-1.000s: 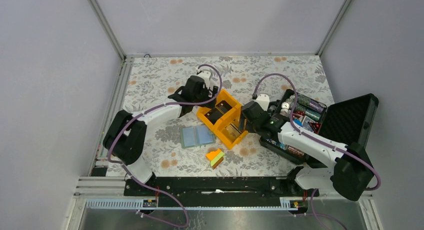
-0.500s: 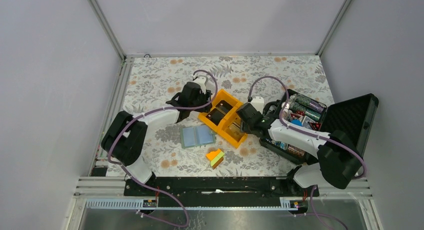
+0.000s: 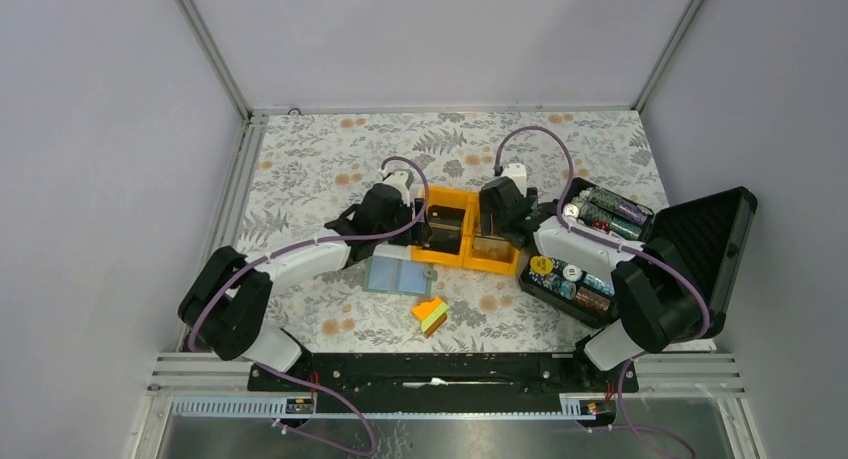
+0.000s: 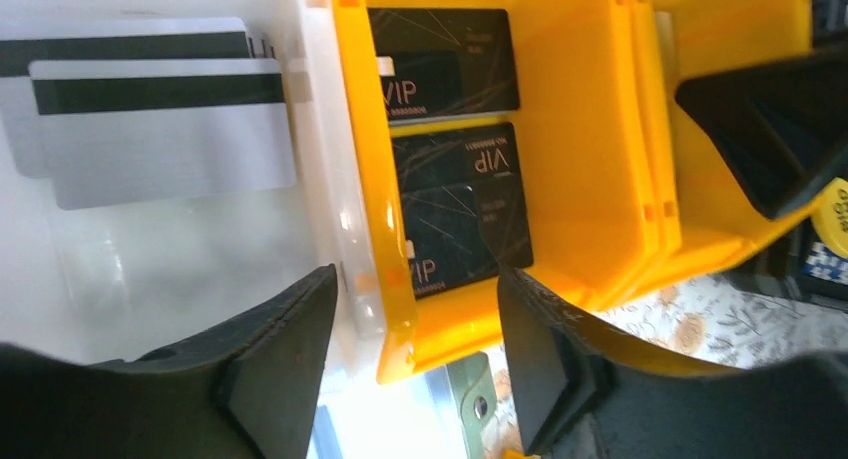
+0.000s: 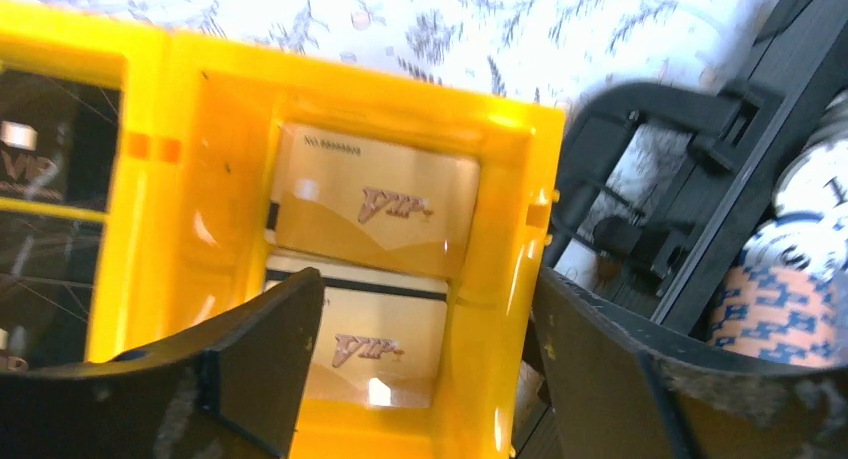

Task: Put the credit cards into the card holder
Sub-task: Pick up the credit card from the storage box, then insert the credit card into the card holder.

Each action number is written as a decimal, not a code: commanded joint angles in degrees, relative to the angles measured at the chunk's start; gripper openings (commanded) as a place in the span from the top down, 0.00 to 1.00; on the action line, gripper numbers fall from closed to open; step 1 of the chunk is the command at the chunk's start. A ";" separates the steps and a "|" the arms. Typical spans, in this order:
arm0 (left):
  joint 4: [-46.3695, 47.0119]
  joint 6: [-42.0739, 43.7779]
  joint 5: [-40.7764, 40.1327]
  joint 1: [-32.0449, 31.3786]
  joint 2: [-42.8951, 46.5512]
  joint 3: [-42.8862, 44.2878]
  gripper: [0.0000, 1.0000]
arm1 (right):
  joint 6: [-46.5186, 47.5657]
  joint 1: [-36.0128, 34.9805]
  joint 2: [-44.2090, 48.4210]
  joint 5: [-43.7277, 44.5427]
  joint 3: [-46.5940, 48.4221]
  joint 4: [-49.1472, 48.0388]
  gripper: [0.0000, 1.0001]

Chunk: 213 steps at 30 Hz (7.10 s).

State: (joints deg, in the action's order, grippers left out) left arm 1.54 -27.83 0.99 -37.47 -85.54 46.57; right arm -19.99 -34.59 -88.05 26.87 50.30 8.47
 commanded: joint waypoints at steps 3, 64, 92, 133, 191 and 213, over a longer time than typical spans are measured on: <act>-7.64 0.17 -2.00 -0.76 8.40 4.43 0.26 | 5.51 2.14 2.88 5.78 5.74 -2.73 0.08; 7.95 -14.89 -21.33 23.17 33.51 -27.05 0.62 | 49.06 -23.24 -38.40 -6.48 41.68 -5.05 0.46; 9.01 -16.46 -20.56 23.85 34.50 -26.97 0.63 | 67.63 -24.73 -43.33 3.18 31.24 -28.03 0.71; 11.20 -18.90 -2.08 24.29 37.54 -23.83 0.69 | 27.97 -17.99 -17.43 -6.40 31.26 -16.69 1.00; 4.91 -15.85 -0.74 8.18 20.57 -32.20 0.51 | -45.06 -30.01 -1.32 -2.00 -14.87 -36.66 1.00; 1.20 -15.77 -3.80 7.33 21.53 -30.58 0.54 | -43.94 -25.72 -4.77 -5.03 -13.47 -37.97 1.00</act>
State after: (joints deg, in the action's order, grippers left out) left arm 6.20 -44.64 -0.10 -30.06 -62.00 15.49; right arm -63.79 -61.21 -91.39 22.50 34.87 -27.24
